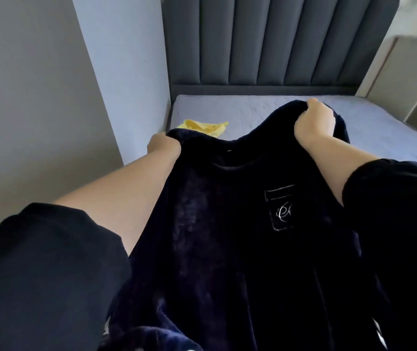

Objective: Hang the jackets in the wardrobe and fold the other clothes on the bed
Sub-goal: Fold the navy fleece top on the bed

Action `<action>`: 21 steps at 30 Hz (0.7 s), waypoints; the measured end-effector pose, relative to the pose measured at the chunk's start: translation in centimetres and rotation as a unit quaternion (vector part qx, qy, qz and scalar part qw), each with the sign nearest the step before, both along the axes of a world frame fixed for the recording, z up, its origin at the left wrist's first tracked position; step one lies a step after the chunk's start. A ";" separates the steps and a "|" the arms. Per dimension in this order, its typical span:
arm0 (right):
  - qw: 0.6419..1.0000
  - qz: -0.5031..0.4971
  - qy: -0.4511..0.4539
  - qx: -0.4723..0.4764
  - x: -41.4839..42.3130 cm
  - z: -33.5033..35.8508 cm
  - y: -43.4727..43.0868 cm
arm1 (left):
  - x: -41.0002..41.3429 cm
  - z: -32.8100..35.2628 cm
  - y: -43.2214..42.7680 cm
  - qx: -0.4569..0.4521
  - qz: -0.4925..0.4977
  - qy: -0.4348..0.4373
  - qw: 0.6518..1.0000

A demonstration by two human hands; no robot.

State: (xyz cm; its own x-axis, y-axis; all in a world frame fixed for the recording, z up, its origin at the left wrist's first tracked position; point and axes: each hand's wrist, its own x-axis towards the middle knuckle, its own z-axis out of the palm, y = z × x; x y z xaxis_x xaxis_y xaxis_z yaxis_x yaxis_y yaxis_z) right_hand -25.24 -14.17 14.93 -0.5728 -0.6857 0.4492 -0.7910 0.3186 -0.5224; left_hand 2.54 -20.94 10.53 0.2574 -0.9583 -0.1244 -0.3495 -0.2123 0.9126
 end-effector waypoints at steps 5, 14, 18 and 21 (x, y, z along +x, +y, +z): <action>0.992 0.102 0.048 0.049 -0.2 -0.5 -4.1 | -2.4 0.6 -1.8 -0.105 -0.141 -0.026 0.984; 0.902 0.223 0.096 0.356 11.1 -22.0 1.9 | 1.7 -18.6 7.7 0.130 -0.318 -0.392 0.854; 0.871 0.247 0.103 0.412 13.9 -30.2 7.6 | 6.5 -25.5 14.1 0.127 -0.277 -0.409 0.860; 0.900 0.219 0.124 0.356 14.6 -31.4 9.2 | 9.1 -25.8 15.2 0.171 -0.206 -0.353 0.896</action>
